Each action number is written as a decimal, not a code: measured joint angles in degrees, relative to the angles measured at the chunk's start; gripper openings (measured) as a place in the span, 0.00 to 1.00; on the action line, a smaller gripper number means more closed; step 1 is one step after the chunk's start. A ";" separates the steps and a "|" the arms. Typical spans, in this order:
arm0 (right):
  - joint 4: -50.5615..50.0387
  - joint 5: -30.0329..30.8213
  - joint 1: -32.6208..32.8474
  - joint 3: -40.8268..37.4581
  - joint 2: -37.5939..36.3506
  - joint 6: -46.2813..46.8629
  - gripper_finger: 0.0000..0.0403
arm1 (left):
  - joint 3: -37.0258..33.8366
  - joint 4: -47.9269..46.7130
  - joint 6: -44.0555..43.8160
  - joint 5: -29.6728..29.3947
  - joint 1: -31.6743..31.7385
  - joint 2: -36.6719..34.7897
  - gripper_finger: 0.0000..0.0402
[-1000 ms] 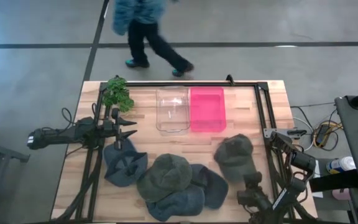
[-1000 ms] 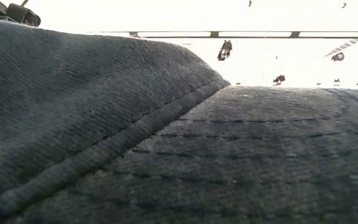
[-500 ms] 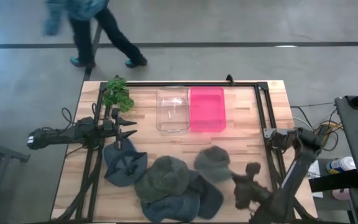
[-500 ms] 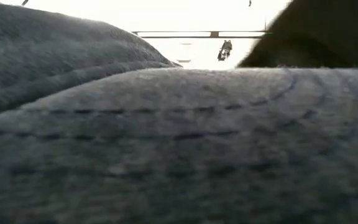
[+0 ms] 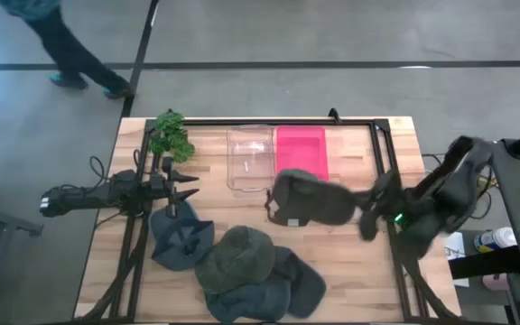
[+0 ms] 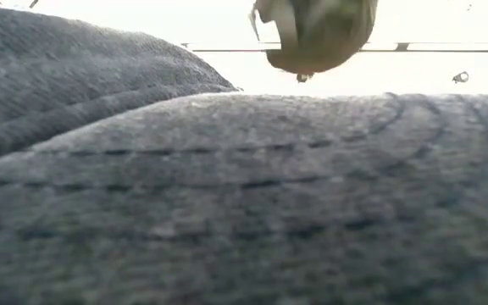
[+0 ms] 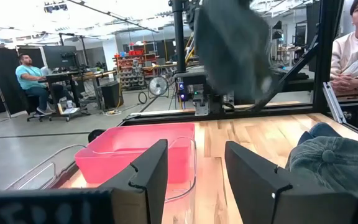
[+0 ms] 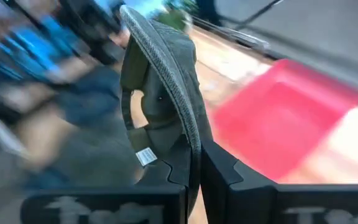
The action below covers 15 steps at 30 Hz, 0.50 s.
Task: Pick & Place hat
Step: Put the right green cap into the red bin
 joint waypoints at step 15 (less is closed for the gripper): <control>24.14 4.56 -1.38 -8.28 -15.80 -0.67 0.03 | -0.02 0.00 0.00 -0.01 -0.01 -0.03 0.38</control>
